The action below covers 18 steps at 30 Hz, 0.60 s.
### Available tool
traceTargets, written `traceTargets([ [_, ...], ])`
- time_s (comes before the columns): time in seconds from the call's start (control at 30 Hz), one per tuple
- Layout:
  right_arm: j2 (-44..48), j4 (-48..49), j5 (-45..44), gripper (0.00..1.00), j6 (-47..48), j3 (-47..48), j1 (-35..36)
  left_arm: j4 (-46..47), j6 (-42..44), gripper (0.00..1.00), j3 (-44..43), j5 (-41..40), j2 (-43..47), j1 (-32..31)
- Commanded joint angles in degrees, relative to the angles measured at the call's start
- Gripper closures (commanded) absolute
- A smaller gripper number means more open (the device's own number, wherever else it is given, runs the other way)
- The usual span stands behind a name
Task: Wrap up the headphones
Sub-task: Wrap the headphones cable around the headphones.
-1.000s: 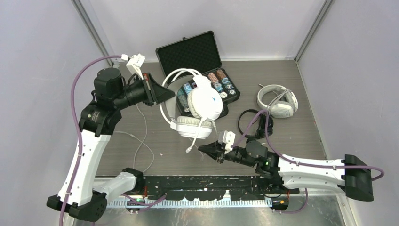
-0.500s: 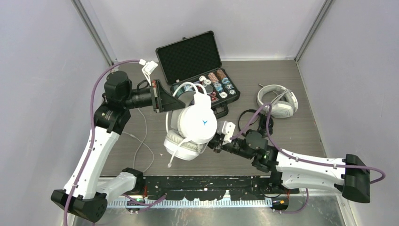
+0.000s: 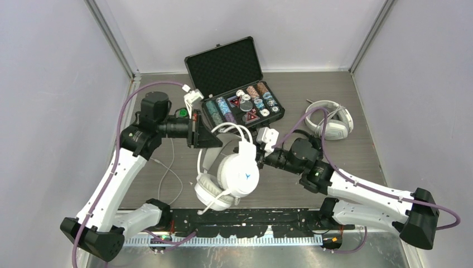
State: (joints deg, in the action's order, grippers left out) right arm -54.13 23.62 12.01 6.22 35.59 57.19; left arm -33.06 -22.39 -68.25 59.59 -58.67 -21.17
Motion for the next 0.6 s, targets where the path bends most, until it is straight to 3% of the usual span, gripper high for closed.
traceTargets([
  [0.0, 1.78, -7.52, -0.18, 1.0, 1.07, 5.06, -1.7, -15.3, 15.03, 1.0, -4.35, -1.62, -0.94, -4.19],
  [0.1, 3.28, -12.71, -0.2, 1.0, 0.31, 6.36, -2.2, -21.55, 20.42, 1.0, -6.63, -10.02, -2.11, -5.6],
  [0.3, 3.76, -29.85, -0.83, 1.0, -4.24, 11.69, -2.37, -25.36, 30.22, 1.0, -8.27, -24.51, -1.23, -6.47],
  [0.47, 1.51, -39.01, 1.26, 1.0, -10.08, 16.79, -2.38, -25.33, 44.12, 1.0, -6.26, -28.84, 0.69, -9.96],
  [0.57, -1.39, -44.5, 1.57, 1.0, -14.35, 20.84, -2.35, -23.87, 47.06, 1.0, -5.75, -31.6, 0.52, -10.64],
])
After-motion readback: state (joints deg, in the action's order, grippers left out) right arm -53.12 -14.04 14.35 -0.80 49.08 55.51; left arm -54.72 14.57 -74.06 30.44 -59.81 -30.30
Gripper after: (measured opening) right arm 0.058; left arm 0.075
